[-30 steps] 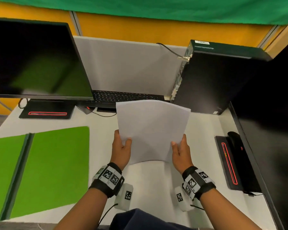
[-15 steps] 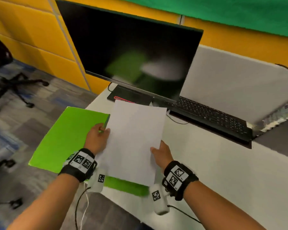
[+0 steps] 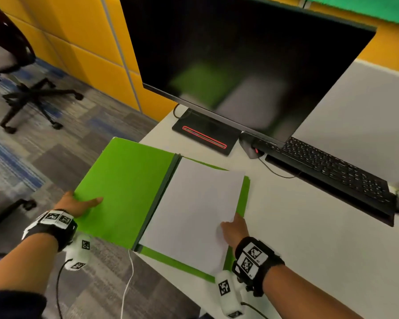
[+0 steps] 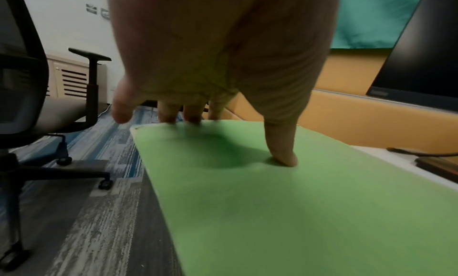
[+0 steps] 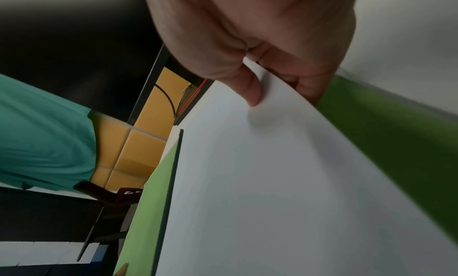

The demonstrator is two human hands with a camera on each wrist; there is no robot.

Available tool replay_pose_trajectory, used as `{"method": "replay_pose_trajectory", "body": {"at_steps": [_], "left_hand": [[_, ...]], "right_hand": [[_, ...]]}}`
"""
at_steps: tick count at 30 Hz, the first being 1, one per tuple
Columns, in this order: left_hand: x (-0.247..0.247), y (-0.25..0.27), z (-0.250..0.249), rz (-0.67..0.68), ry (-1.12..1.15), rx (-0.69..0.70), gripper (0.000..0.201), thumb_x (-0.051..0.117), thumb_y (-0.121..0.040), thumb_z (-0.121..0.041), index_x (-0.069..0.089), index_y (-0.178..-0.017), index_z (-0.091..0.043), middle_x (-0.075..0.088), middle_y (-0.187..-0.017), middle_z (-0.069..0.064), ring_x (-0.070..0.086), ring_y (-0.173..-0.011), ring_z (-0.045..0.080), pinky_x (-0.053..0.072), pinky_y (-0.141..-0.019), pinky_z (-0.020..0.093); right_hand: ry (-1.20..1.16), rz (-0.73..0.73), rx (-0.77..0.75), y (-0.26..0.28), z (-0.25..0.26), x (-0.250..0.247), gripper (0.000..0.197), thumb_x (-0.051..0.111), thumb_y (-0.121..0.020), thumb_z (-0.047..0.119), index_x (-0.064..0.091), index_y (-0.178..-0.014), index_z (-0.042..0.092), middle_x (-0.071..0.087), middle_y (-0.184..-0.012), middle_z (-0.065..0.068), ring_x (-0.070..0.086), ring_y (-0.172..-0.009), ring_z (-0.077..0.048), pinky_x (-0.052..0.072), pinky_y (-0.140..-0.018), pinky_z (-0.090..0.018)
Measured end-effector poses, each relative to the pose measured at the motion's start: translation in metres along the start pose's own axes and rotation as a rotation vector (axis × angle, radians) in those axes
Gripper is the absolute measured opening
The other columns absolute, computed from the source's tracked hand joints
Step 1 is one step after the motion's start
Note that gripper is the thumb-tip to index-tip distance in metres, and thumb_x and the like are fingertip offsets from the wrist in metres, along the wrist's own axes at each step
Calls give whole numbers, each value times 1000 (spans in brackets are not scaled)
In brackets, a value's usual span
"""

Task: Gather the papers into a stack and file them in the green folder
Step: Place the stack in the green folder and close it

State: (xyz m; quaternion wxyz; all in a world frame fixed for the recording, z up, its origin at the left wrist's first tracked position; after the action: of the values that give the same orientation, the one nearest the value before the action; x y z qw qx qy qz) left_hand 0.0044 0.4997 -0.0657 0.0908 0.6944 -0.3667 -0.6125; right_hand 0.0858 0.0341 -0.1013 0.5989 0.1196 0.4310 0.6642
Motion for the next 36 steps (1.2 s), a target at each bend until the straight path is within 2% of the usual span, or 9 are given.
{"method": "replay_pose_trajectory", "body": {"at_steps": [7, 12, 18, 20, 23, 25, 27, 31, 36], "left_hand": [[-11, -2, -8, -56, 56, 79, 97, 77, -69, -42, 31, -144, -3, 45, -144, 23, 49, -127, 40, 40, -105, 49], [-50, 13, -20, -204, 79, 176, 71, 66, -79, -46, 50, -129, 2, 54, -133, 28, 52, -121, 43, 42, -101, 48], [-102, 56, -35, -262, 237, 411, 60, 60, -62, -75, 67, -92, -23, 74, -95, 14, 68, -88, 37, 52, -77, 47], [-113, 105, -56, -275, 296, 566, 49, 57, -66, -73, 69, -90, -33, 76, -89, -1, 70, -87, 23, 52, -79, 41], [-74, 216, -108, 26, 353, 901, 50, 48, -78, -66, 71, -103, -30, 75, -98, -18, 68, -89, -1, 53, -81, 27], [-31, 264, -129, 326, 375, 984, 65, 45, -71, -77, 70, -107, -30, 75, -105, -12, 69, -97, 2, 50, -89, 25], [6, 265, -135, 457, 346, 943, 69, 42, -68, -80, 73, -103, -29, 76, -104, -8, 69, -97, 6, 49, -91, 19], [39, 210, -141, 230, 248, 814, 32, 50, -85, -49, 73, -92, -28, 76, -95, -12, 69, -94, 6, 49, -78, 20], [88, 138, -131, 90, 100, 526, 41, 55, -90, -33, 62, -119, -5, 66, -123, 16, 61, -112, 31, 43, -92, 35]], "right_hand": [[99, -23, -31, 4, 10, -3, 52, 40, -94, 3, 30, -144, 4, 42, -146, -14, 44, -131, -29, 32, -112, -32], [180, -13, -31, 9, 15, -6, 54, 40, -94, 6, 25, -146, 3, 38, -149, -16, 41, -133, -29, 33, -114, -35], [191, 72, -24, 14, 16, -7, 60, 50, -94, 21, 26, -146, 4, 39, -148, -14, 43, -132, -29, 37, -109, -33], [159, 66, -23, 16, 16, -14, 62, 56, -90, 31, 33, -140, 4, 48, -139, -14, 50, -123, -28, 42, -99, -32], [87, 44, -4, 16, 12, -29, 34, 58, -86, 31, 53, -111, 9, 59, -105, -13, 58, -95, -26, 52, -87, -36], [7, 39, 1, 12, 9, -41, 10, 52, -87, 22, 56, -80, 17, 57, -88, -9, 58, -87, -26, 54, -91, -46], [-119, 27, 62, 13, 3, -56, 26, 47, -88, 13, 57, -64, 18, 60, -86, -12, 58, -87, -27, 56, -86, -45], [-294, -26, 133, 17, -13, -88, 23, 42, -94, 7, 55, -76, 15, 55, -81, -6, 55, -81, -24, 52, -72, -36], [-571, -25, 237, 11, -35, -89, 29, 34, -99, 6, 50, -75, 10, 55, -77, -9, 53, -71, -18, 43, -63, -33]]}}
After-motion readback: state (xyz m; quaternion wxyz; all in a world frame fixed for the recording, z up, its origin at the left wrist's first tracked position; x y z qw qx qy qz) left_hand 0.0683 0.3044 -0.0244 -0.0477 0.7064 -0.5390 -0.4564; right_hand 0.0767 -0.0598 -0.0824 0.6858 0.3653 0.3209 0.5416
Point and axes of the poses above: each hand's wrist, its own y-axis away from the middle knuckle, its own x-axis out of the palm, z = x × y, the point moved 9 cm from there along -y, towards the middle knuckle
